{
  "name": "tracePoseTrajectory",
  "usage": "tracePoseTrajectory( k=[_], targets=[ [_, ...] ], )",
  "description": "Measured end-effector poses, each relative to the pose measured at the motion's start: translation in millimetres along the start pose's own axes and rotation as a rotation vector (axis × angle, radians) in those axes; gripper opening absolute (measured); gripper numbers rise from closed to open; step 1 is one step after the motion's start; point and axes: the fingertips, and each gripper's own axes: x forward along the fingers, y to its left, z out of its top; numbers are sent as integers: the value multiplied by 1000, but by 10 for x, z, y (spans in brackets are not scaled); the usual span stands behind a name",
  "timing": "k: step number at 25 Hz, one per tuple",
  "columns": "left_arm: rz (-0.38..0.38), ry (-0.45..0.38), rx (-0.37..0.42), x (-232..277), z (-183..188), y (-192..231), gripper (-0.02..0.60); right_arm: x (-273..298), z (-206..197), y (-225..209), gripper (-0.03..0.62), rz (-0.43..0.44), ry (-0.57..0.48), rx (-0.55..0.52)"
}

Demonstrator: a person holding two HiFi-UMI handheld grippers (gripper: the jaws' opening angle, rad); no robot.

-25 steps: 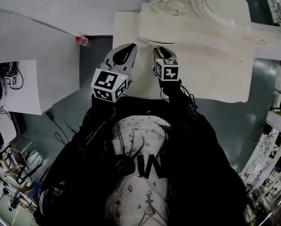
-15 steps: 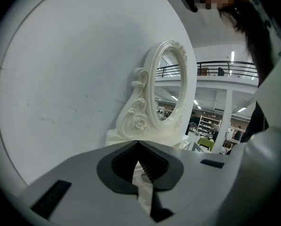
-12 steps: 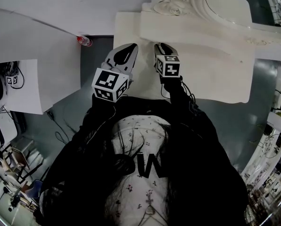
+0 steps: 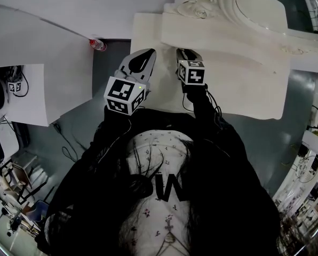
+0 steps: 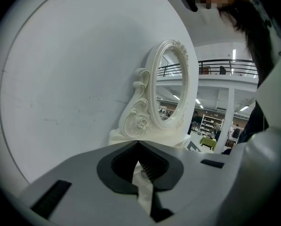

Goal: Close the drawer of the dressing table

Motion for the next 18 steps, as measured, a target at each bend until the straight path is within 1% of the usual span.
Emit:
tracePoseTrajectory(
  k=[6,13,18],
  targets=[
    [-6,1,9,4,-5,-75,0,-52,-19,40,130,39,0,20],
    [-2,5,15,-23,-20,-165,0,-264,-138,59,130,70,5,51],
    [-4,7,17,-13,-52,-281,0,-551,-133,123,129,112,-36,63]
  ],
)
